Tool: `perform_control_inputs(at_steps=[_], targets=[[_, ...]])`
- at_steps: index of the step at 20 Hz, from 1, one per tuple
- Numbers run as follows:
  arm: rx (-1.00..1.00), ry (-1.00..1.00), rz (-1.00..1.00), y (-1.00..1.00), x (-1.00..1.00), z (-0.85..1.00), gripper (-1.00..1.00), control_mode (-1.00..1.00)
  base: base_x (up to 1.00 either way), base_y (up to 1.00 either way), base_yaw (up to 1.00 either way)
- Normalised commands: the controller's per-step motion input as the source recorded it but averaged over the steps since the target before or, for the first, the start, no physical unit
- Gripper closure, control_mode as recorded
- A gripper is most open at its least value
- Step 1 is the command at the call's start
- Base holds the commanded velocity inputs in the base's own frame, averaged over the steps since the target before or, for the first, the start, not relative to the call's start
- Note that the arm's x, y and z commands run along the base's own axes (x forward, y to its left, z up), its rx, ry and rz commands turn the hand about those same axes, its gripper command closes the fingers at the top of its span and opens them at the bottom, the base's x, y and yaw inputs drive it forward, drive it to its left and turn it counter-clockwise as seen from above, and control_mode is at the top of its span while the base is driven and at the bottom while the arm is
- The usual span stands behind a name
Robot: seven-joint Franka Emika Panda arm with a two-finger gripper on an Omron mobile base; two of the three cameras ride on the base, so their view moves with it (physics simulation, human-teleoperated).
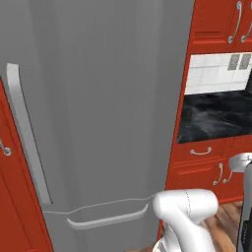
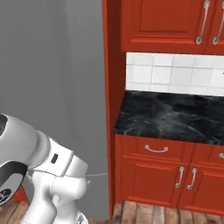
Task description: There are various items on the counter. Only move the condiments/shakers into the cabinet.
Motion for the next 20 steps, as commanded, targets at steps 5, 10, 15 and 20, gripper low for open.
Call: perform_control_inputs(at_steps=[5, 10, 15, 20], targets=[[0.0, 0.0, 0.0, 0.0, 0.0, 0.0, -1.0, 1.0, 0.24, -1.0, 0.05], [0.0, 0.0, 0.0, 0.0, 0.0, 0.0, -1.0, 1.0, 0.21, -1.0, 0.06], [0.0, 0.0, 0.0, 0.0, 0.0, 0.0, -1.0, 1.0, 0.32, -1.0, 0.11], [0.0, 0.0, 0.0, 0.0, 0.0, 0.0, -1.0, 1.0, 0.34, -0.66, 0.19]])
